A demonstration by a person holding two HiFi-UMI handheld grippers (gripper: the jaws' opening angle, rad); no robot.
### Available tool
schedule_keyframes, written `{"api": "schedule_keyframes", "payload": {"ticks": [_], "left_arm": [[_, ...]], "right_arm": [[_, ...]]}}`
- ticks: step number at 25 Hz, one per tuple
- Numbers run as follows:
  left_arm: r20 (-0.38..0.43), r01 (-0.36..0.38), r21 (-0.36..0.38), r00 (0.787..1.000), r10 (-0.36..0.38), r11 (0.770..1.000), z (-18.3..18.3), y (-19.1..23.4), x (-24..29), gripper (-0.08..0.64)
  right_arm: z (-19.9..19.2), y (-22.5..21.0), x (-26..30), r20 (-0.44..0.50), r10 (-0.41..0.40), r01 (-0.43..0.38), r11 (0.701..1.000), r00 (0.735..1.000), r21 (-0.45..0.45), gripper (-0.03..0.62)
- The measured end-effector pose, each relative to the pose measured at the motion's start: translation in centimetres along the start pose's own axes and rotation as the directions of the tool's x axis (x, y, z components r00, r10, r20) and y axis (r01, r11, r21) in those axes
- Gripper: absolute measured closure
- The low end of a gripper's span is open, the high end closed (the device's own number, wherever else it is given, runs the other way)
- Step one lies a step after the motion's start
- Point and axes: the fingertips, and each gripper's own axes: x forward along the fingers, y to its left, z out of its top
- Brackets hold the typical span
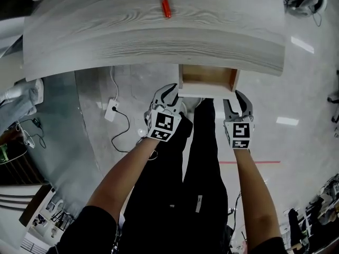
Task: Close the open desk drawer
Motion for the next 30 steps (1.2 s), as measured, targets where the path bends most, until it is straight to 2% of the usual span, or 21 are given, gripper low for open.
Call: {"api": "schedule_keyframes", "payload": {"ticks": [10,14,17,22,26,30], "left_arm": [[-0.009,0.003,0.013,1.000,-0.003,1.000,0.1,-0.3,0.8,0.451],[-0.013,-0.021,-0.035,1.000,0.020,0.999,0.2,-0.4,0.7,0.449],[-0.016,-0.040,-0.042,0.999,0.040,0.998,0.3,-0.4,0.7,0.450],[0.022,-0.051,-0.070,0.998,0.053,0.996,1.6,-0.5,-0.4,0.453],[0.041,-0.067,-0.152,0.996,0.074,0.986,2.9,-0.6,-1.6,0.453],[0.062,-0.067,-0.198,0.995,0.081,0.978,4.0,-0.7,-2.6,0.453]], "right_arm": [[0.2,-0.4,1.1,-0.004,-0.024,0.025,0.997,1.000,0.075,0.442],[0.3,-0.4,1.0,0.007,-0.032,0.031,0.996,0.999,0.088,0.442],[0.4,-0.5,0.9,0.011,-0.033,0.032,0.994,0.999,0.109,0.442],[1.1,-0.4,-0.2,0.034,-0.036,0.032,0.991,0.999,0.129,0.442],[2.4,-0.5,-1.4,0.071,-0.046,0.035,0.987,0.996,0.156,0.443],[3.5,-0.6,-2.4,0.112,-0.058,0.037,0.982,0.992,0.186,0.442]]}}
